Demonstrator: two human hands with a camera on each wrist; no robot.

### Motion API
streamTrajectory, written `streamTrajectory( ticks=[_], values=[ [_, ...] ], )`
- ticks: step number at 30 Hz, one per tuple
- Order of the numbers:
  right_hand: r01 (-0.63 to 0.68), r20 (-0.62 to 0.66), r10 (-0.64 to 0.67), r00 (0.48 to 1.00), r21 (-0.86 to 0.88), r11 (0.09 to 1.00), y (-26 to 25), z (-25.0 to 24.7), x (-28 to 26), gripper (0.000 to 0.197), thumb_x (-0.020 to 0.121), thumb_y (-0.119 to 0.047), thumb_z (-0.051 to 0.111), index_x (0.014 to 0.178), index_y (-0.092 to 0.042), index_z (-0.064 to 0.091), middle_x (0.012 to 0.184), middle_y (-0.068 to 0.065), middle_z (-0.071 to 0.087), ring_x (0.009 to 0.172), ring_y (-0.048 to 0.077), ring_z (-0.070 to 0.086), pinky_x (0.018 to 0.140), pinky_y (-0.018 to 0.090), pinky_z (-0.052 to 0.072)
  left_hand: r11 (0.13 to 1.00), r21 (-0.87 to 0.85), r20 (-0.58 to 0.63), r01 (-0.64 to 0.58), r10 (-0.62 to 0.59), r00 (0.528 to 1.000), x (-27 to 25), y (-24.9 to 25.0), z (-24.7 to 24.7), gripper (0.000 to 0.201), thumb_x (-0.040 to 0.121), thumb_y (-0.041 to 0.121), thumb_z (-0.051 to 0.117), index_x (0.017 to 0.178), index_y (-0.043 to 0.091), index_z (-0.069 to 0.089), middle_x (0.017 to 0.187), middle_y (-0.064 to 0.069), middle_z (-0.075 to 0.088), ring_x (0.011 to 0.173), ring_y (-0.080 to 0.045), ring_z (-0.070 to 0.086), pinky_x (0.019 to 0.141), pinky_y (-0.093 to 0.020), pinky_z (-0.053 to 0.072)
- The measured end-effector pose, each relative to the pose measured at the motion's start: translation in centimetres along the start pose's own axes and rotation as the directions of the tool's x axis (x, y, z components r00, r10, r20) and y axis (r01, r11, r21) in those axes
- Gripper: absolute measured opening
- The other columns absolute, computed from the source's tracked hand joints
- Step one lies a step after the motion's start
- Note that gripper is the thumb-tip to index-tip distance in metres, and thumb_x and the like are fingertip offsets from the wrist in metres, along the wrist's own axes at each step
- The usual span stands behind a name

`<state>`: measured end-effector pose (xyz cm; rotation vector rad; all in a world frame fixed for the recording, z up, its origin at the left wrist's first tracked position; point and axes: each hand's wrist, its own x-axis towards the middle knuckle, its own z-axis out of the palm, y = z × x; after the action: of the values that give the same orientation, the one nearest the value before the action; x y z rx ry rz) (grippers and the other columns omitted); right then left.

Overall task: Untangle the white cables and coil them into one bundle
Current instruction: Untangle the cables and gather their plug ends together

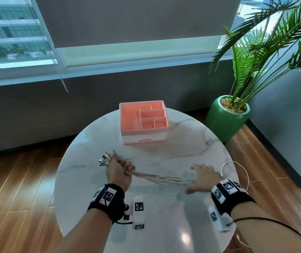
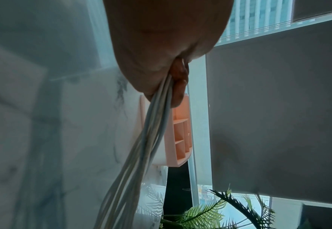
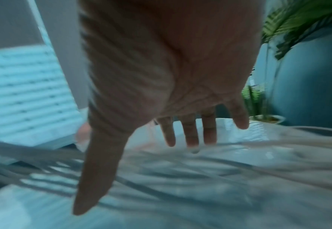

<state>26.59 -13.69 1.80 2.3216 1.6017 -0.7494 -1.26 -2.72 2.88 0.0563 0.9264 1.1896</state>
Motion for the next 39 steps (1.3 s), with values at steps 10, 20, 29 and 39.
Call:
streamTrajectory(
  ticks=[10, 20, 29, 39],
  values=[
    [0.556, -0.078, -0.569, 0.818, 0.360, 0.749, -15.8, -0.4, -0.8, 0.026, 0.101, -0.039, 0.047, 0.088, -0.017, 0.052, 0.080, 0.002, 0.058, 0.072, 0.020, 0.054, 0.066, 0.033, 0.039, 0.994, 0.101, 0.023, -0.046, 0.044, 0.999, -0.6, 0.3, 0.6, 0.033, 0.103, 0.031, 0.054, 0.075, 0.016, 0.044, 0.051, 0.002, 0.034, 0.038, -0.012, 0.035, 0.043, -0.026, 0.044],
    [0.490, -0.083, -0.512, 0.855, 0.453, 0.745, -14.6, -2.9, -0.2, 0.039, 0.103, -0.037, 0.045, 0.068, -0.019, 0.045, 0.060, 0.001, 0.045, 0.048, 0.013, 0.038, 0.049, 0.027, 0.033, 0.472, 0.869, 0.223, -0.149, -0.106, 0.969, -1.1, 3.6, -2.6, 0.033, 0.092, 0.041, 0.068, 0.091, 0.008, 0.068, 0.082, -0.012, 0.076, 0.074, -0.024, 0.072, 0.069, -0.034, 0.051],
    [0.184, 0.240, -0.425, 0.873, 0.645, 0.742, -13.9, -5.2, 0.3, 0.041, 0.099, -0.045, 0.051, 0.067, -0.022, 0.043, 0.054, -0.002, 0.033, 0.043, 0.012, 0.023, 0.043, 0.023, 0.015, -0.415, 0.364, 0.889, -0.834, -0.113, 0.444, -0.8, 4.3, -0.5, 0.051, 0.078, 0.032, 0.077, 0.124, 0.019, 0.060, 0.123, 0.002, 0.062, 0.108, -0.013, 0.057, 0.093, -0.028, 0.047],
    [0.348, 0.159, -0.522, 0.838, 0.581, 0.736, -12.4, -8.9, -0.9, 0.040, 0.098, -0.044, 0.055, 0.070, -0.016, 0.055, 0.051, -0.003, 0.039, 0.043, 0.013, 0.029, 0.043, 0.025, 0.022, -0.073, 0.763, 0.584, -0.643, -0.350, 0.733, -1.6, 2.4, 1.4, 0.026, 0.102, 0.039, 0.050, 0.091, 0.018, 0.063, 0.056, 0.000, 0.063, 0.052, -0.029, 0.065, 0.052, -0.042, 0.053]
  ],
)
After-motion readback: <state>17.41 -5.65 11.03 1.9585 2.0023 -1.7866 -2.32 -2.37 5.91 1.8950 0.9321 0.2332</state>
